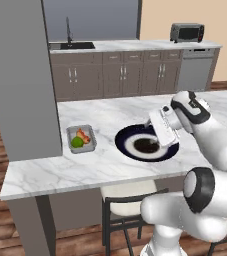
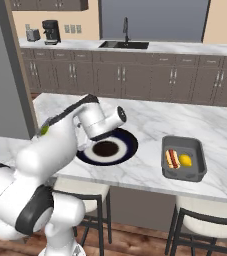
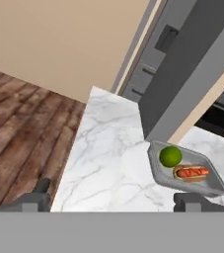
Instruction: Place one cooked food and one vegetable from the large plate to each tupperware container.
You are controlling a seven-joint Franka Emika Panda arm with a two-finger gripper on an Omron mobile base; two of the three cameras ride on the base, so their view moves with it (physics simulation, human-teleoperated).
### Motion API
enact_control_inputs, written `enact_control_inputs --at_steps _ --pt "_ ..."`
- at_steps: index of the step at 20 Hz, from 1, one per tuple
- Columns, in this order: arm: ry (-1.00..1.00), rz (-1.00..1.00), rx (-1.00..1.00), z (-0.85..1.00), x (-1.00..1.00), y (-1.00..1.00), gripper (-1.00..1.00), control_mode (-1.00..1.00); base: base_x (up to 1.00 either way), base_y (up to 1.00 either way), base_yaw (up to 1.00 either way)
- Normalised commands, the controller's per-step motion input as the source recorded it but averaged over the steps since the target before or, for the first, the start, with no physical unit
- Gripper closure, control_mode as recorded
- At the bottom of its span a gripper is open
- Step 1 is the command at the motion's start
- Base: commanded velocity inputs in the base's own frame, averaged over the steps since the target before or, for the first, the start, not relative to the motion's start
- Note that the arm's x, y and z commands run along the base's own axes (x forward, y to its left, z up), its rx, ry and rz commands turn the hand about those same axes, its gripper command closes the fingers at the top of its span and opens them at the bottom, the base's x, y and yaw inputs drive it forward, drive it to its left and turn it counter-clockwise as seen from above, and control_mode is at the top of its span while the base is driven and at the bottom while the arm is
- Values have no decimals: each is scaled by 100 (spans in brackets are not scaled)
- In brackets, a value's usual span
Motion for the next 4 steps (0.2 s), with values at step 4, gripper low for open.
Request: enact_control_inputs --at_steps 4 --pt "-3 -14 5 68 -33 -66 -100 -100 0 0 0"
